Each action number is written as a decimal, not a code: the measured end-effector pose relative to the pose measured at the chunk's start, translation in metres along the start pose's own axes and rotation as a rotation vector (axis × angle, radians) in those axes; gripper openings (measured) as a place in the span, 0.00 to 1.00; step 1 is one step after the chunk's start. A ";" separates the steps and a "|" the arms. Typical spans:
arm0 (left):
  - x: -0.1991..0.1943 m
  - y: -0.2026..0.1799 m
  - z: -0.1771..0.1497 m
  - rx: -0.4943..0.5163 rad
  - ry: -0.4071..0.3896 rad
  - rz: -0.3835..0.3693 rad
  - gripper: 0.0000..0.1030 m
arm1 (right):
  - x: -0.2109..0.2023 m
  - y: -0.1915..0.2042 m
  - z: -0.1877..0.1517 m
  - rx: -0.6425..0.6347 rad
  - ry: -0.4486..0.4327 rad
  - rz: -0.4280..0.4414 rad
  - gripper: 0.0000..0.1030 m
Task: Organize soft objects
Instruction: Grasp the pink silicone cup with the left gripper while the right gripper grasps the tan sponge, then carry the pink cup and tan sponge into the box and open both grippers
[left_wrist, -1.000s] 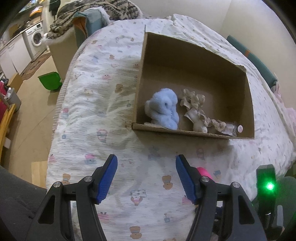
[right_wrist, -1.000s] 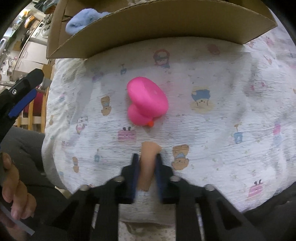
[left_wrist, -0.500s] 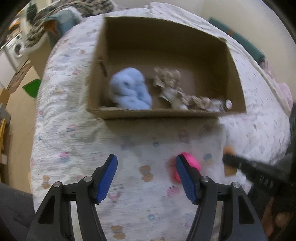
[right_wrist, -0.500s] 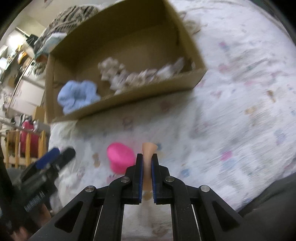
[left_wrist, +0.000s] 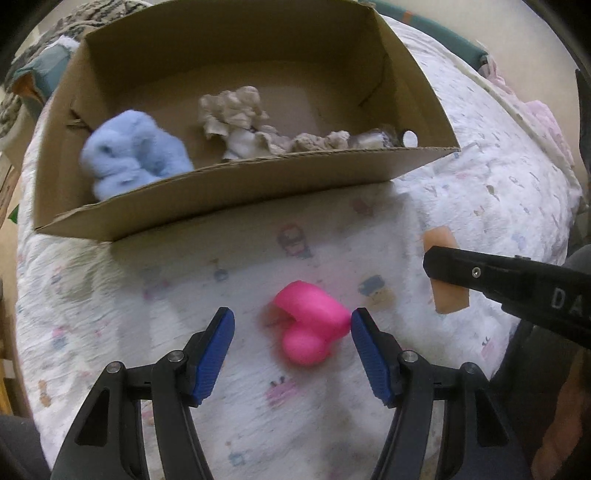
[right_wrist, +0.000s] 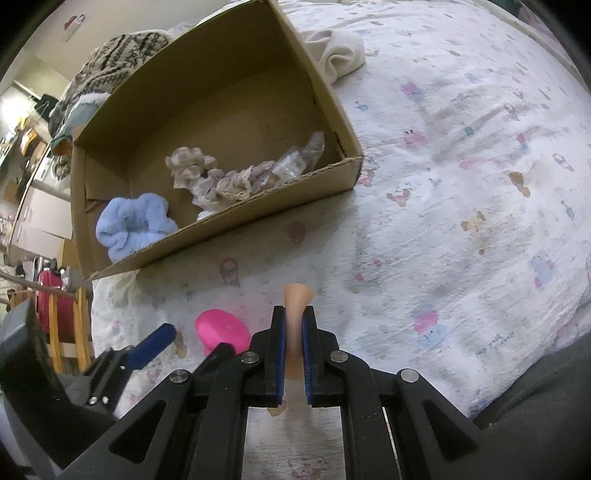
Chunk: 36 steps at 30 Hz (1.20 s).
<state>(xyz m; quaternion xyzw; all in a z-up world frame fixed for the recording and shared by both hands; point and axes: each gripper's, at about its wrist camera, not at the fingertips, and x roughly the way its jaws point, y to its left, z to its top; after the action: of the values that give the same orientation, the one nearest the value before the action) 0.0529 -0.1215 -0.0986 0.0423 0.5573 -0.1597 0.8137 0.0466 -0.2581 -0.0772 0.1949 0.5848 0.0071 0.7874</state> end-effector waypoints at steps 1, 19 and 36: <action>0.002 -0.001 0.001 0.002 -0.002 -0.003 0.61 | 0.000 -0.001 0.000 0.001 0.002 0.000 0.09; 0.013 0.021 0.007 -0.073 0.017 0.013 0.44 | 0.008 0.004 -0.003 -0.016 0.025 -0.014 0.09; -0.039 0.077 -0.017 -0.230 -0.024 0.191 0.44 | 0.005 0.015 -0.009 -0.085 0.022 0.006 0.09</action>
<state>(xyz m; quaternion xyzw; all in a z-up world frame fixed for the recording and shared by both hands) 0.0483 -0.0362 -0.0775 -0.0004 0.5556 -0.0170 0.8313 0.0430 -0.2401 -0.0793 0.1629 0.5922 0.0363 0.7883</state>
